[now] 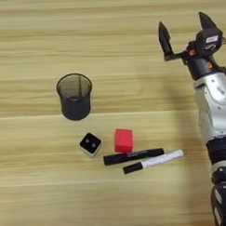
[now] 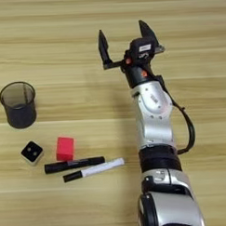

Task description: Move the objects on the table

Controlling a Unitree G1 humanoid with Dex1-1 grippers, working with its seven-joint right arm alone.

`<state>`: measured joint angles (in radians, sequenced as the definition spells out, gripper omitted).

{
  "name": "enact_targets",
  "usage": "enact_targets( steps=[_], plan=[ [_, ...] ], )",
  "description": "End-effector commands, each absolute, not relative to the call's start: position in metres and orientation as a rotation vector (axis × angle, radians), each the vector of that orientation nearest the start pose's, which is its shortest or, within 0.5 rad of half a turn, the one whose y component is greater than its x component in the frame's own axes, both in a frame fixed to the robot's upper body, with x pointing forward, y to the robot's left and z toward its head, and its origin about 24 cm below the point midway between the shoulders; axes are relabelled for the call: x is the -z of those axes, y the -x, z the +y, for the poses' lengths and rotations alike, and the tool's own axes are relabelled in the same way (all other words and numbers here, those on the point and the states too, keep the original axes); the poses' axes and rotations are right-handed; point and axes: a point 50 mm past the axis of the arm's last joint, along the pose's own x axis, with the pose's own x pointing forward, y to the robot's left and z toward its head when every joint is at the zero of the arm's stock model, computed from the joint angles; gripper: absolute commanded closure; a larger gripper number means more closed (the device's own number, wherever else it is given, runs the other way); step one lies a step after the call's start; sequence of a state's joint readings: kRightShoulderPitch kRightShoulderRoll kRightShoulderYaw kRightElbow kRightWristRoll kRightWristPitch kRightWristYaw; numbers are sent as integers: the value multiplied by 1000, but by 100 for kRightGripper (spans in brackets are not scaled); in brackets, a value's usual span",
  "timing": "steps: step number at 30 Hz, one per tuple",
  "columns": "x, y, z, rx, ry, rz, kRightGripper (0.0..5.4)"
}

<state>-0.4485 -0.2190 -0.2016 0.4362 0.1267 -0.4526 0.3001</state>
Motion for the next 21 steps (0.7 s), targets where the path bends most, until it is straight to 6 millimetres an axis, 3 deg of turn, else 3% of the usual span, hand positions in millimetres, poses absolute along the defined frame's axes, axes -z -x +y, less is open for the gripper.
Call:
enact_targets(
  steps=[1, 21],
  plan=[
    [-149, -328, -202, -139, 155, -581, 4],
    [-139, -328, -201, -99, 181, -561, 4]
  ],
)
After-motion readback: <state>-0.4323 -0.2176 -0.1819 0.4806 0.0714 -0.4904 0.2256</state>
